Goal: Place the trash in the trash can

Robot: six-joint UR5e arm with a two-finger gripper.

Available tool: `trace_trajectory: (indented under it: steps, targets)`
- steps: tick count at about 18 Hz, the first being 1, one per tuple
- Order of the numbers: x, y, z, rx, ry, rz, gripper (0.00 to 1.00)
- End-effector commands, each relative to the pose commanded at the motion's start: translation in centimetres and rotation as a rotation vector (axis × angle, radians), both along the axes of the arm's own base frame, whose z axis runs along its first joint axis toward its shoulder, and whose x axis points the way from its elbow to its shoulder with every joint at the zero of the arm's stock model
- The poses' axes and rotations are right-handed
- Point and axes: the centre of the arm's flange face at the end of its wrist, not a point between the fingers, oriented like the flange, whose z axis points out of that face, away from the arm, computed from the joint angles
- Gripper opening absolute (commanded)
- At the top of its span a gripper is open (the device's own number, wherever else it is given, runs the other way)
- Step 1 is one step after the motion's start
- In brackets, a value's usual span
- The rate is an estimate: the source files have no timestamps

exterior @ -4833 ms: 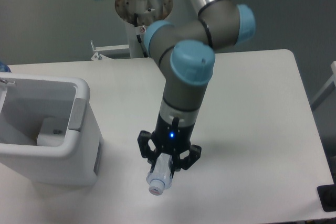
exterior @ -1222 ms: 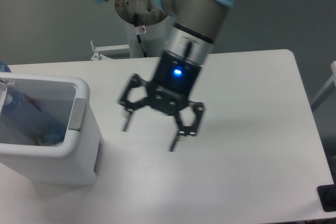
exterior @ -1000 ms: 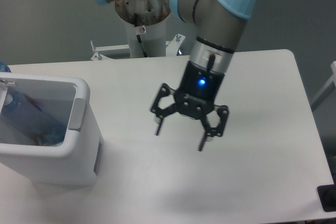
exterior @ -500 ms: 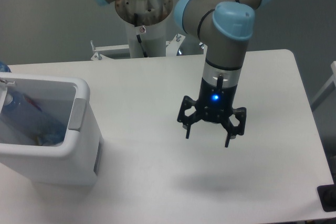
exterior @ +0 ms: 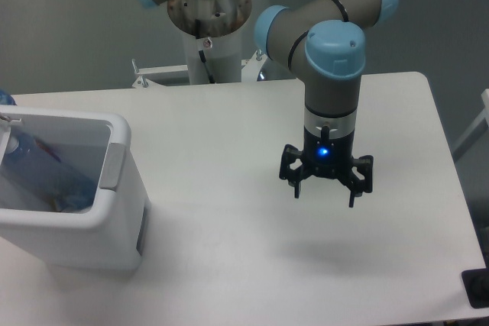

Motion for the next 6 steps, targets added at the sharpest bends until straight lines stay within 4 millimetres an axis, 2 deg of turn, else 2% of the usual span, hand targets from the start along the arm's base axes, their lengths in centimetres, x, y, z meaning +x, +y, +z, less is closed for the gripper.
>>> trace_trajectory:
  steps: [2, 6]
  targets:
    - [0.04, -0.5, -0.26, -0.07, 0.011, -0.046, 1.0]
    - [0.21, -0.62, -0.64, -0.088, 0.003, -0.051, 1.0]
